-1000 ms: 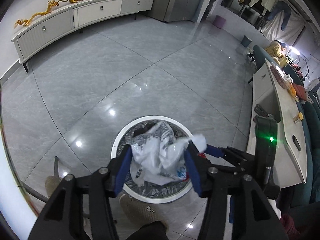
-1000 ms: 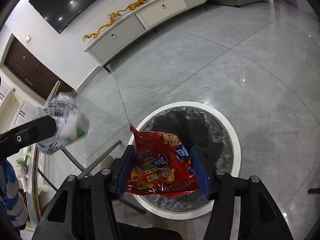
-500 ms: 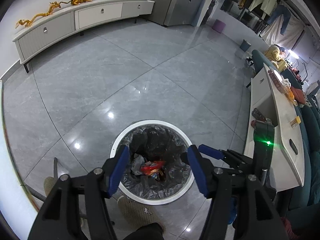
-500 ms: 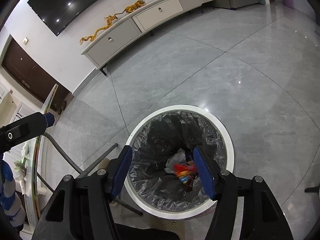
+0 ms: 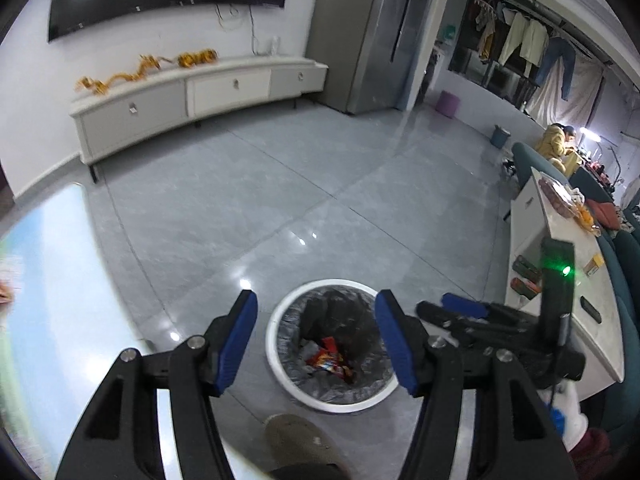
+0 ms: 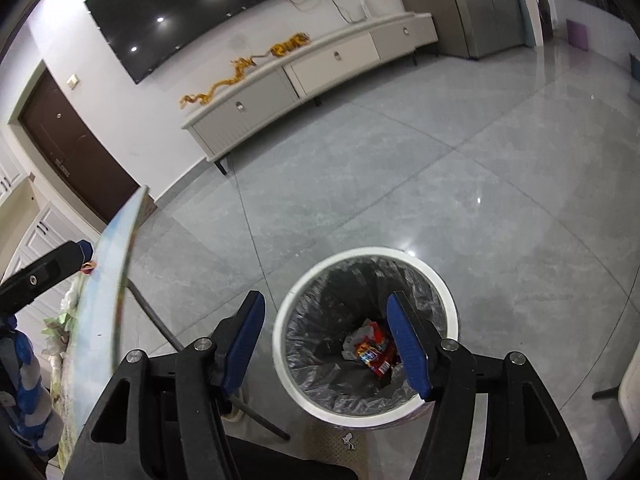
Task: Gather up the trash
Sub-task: 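Move both tools back toward the remaining trash on the table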
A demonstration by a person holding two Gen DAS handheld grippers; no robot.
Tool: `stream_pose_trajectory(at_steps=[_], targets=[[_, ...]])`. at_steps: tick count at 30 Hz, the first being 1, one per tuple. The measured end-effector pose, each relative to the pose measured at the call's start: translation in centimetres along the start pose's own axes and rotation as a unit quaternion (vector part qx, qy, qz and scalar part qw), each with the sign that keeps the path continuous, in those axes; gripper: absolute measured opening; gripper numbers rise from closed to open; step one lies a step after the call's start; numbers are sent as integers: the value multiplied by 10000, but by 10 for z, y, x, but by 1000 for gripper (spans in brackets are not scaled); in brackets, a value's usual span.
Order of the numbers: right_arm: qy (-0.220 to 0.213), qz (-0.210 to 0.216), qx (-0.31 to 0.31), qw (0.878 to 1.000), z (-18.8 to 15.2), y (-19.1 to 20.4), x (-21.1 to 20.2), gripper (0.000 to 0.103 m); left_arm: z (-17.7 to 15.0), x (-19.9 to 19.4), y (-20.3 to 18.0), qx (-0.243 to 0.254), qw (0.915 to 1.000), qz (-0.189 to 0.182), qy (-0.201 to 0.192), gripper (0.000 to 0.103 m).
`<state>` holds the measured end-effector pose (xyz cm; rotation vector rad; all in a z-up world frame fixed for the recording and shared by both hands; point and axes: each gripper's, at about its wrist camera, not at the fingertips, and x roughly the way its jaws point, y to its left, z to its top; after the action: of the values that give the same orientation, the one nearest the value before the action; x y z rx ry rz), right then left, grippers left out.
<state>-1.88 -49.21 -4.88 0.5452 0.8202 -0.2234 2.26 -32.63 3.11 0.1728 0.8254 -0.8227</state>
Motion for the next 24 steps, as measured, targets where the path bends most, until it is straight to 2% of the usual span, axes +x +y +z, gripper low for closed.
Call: stream_pose_trajectory(at_steps=[5,13,19,24], targets=[[-243,92,-281,9993,2,34,-28,63,-13,-44,17,71,9996,220,-178,59],[-515,296,-832,9948,3,98,-65,63,-53,-127,74,-292,9954,669,-613,60],[-622,472,-1193,9898,0,146,-82,63,-93,-185,124,-713,9850,1303,-874,60],[-535,655,-1561,9841,-11,189,-84,64,-130,-223,161,-1053,9719,1845,-1012,60]])
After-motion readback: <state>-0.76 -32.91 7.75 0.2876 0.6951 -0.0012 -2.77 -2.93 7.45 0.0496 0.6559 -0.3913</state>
